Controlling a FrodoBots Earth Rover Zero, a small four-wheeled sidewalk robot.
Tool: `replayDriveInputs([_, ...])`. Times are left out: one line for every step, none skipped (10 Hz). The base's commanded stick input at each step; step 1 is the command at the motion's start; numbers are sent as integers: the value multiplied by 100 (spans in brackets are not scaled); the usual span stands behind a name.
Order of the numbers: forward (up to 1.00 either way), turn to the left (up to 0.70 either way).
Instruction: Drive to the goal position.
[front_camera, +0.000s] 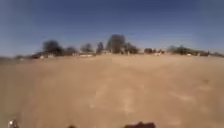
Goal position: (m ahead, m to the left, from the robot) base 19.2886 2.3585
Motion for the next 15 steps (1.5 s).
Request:
replayDriveInputs([100,0])
replayDriveInputs([100,0])
replayDriveInputs([100,0])
replayDriveInputs([100,0])
replayDriveInputs([100,0])
replayDriveInputs([100,0])
replayDriveInputs([100,0])
replayDriveInputs([100,0])
replayDriveInputs([100,0])
replayDriveInputs([100,0])
replayDriveInputs([100,0])
replayDriveInputs([100,0])
replayDriveInputs([100,0])
replayDriveInputs([100,0])
replayDriveInputs([100,0])
